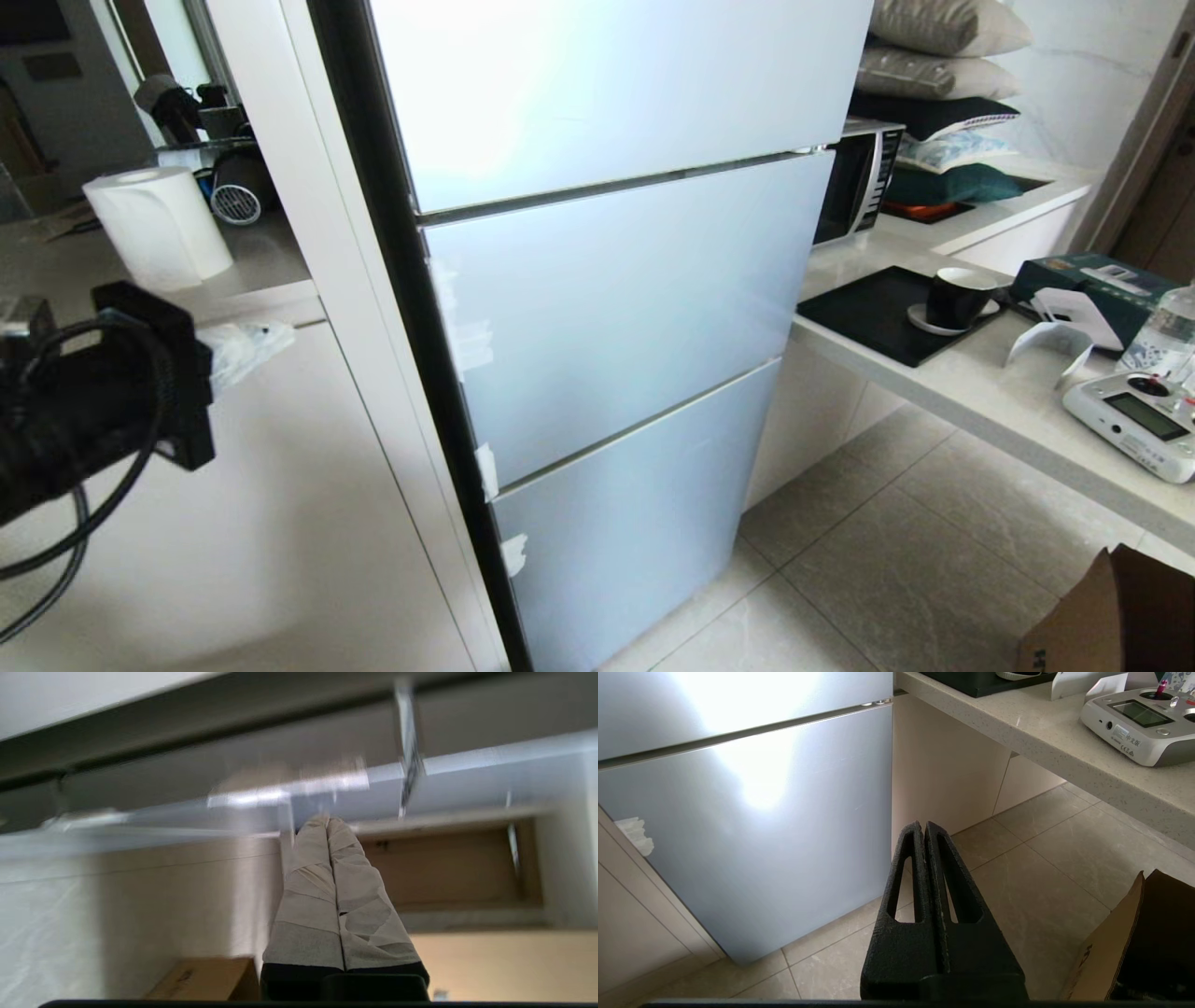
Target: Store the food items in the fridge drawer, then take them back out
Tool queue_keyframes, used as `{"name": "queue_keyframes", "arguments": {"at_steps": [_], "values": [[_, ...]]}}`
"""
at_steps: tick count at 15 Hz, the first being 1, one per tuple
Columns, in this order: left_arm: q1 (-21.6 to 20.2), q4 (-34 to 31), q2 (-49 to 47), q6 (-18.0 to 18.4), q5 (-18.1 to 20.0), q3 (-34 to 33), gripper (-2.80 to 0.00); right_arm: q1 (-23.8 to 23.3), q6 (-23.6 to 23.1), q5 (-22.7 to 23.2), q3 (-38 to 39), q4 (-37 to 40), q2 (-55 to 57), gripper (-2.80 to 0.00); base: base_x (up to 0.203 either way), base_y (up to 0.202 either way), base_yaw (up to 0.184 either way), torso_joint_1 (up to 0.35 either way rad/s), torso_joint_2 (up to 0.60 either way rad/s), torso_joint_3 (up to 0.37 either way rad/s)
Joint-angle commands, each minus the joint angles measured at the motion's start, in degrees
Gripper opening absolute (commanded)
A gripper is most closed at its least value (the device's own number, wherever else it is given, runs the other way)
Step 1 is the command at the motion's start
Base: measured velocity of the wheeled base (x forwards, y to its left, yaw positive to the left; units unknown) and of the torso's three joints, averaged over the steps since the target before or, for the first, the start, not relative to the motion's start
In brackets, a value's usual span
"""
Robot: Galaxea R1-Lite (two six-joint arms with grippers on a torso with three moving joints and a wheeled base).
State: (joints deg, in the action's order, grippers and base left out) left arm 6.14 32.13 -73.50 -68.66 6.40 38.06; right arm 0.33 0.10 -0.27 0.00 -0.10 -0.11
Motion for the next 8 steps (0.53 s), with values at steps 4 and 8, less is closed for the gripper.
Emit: {"name": "queue_keyframes", "arguments": {"at_steps": [4, 8], "values": [[3.52, 11.78, -15.84, -0.48, -6.00, 2.87, -2.80, 0.02, -0.01, 0.00, 0.00, 0.01, 0.11, -2.80, 0.000, 0.000, 0.000, 0.000, 0.00, 0.000], [8.13, 22.22, -19.64, 4.08, -10.16, 3.11, -2.80, 0.02, 0.08, 0.00, 0.00, 0.01, 0.11, -2.80, 0.000, 0.000, 0.000, 0.000, 0.00, 0.000]]}}
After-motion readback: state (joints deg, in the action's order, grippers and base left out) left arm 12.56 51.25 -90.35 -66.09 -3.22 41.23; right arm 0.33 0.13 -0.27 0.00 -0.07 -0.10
